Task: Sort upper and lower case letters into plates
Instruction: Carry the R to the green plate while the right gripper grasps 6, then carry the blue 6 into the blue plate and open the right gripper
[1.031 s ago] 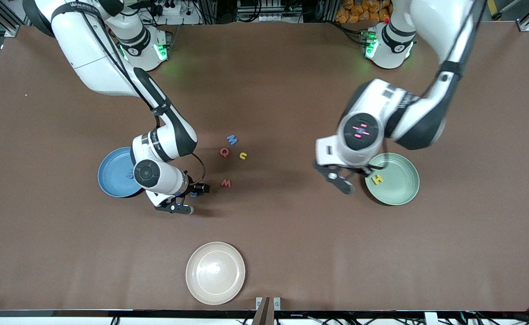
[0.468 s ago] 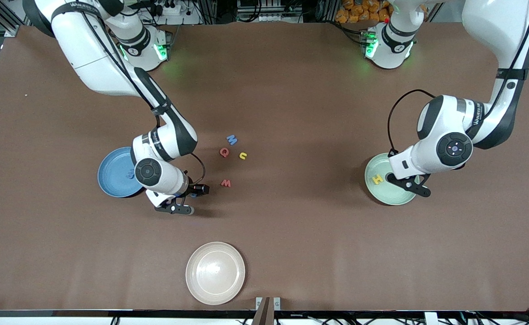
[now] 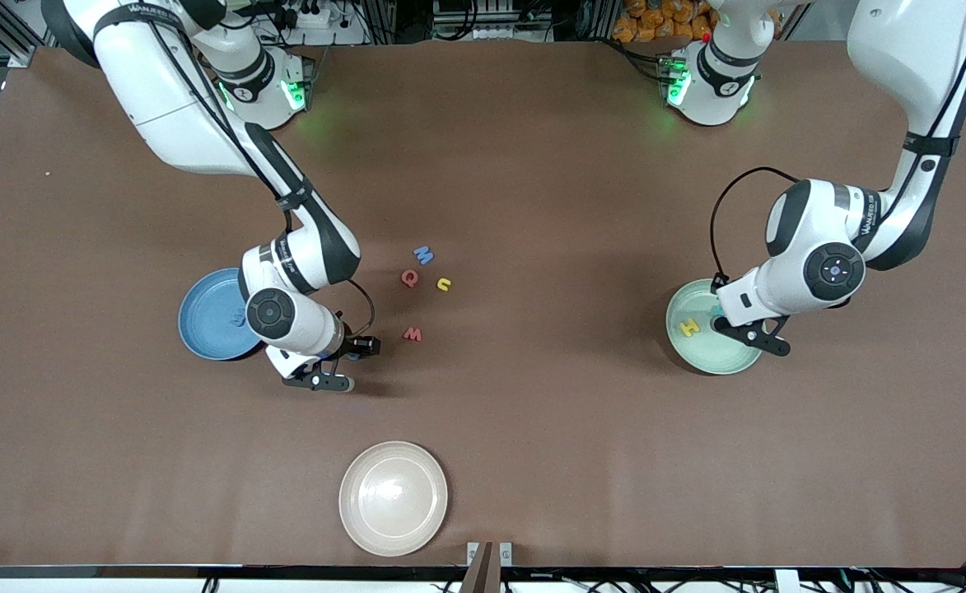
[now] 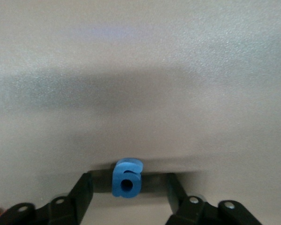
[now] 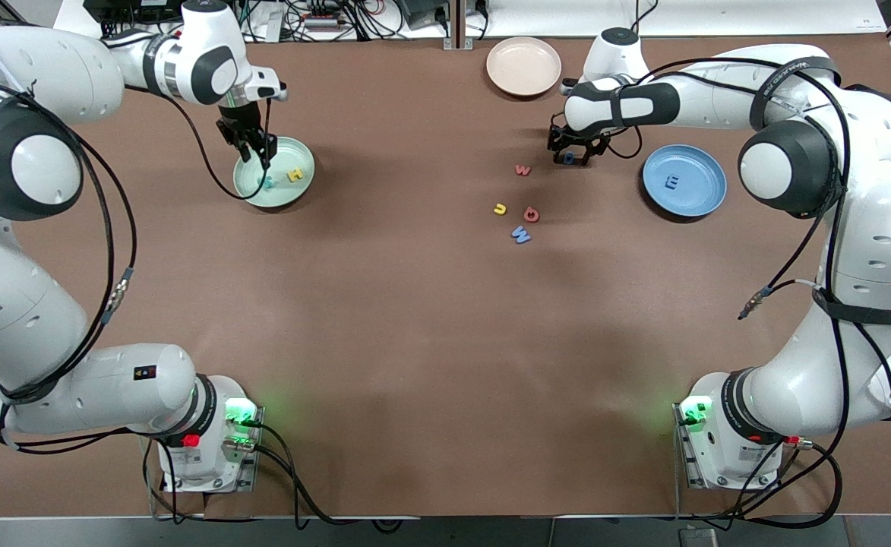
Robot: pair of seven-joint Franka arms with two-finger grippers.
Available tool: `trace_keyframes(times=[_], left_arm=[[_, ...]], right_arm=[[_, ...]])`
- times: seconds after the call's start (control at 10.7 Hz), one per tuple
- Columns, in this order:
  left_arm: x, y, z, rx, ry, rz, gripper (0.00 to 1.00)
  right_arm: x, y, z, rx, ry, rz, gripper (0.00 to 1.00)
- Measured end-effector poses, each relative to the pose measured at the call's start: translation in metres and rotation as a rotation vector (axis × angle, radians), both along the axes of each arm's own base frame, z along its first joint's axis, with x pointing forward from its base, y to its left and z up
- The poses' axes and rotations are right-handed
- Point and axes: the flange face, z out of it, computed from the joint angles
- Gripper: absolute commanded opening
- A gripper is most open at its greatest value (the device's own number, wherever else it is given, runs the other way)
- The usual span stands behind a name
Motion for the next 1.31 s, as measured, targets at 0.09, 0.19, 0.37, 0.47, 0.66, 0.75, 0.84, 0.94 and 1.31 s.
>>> trace_keyframes(times=[0.09,0.19,0.37,0.47,0.66,0.75,0.84,0.94,1.31], left_arm=[[0.009,-0.002,0.013,-0.004,-0.03,0.003,1.0],[0.019,-0.003,0.028,-0.006,-0.055,0.008,1.0],[0.037,-0.001,0.067,0.003,-0.069,0.021,1.0],[0.044,-0.002,0.089,0.007,-0.075,0.024,1.0],[0.051,-0.014,0.123,0.011,-0.085,0.013,1.0],[0.053,-0.02,0.134,0.007,-0.096,0.006,1.0],[0.054,-0.024,0.141,0.002,-0.108,0.003,1.0],[0.055,-0.028,0.148,-0.014,-0.115,0.005,1.0],[0.05,-0.056,0.167,-0.07,-0.134,-0.004,1.0]], right_arm=[[0.0,-0.001,0.0,-0.001,0.0,-0.001,0.53],[0.0,-0.001,0.0,-0.001,0.0,-0.001,0.45],[0.002,0.0,0.003,0.002,-0.007,-0.001,0.34],[0.002,0.0,0.003,0.003,-0.008,-0.001,0.31],[0.002,0.001,0.004,0.005,-0.012,-0.001,0.22],[0.002,0.001,0.007,0.005,-0.014,0.0,0.14],[0.002,0.001,0.007,0.005,-0.014,-0.001,0.08],[0.002,0.001,0.007,0.005,-0.014,-0.001,0.04],[0.008,-0.015,0.017,-0.005,0.011,0.002,0.0]])
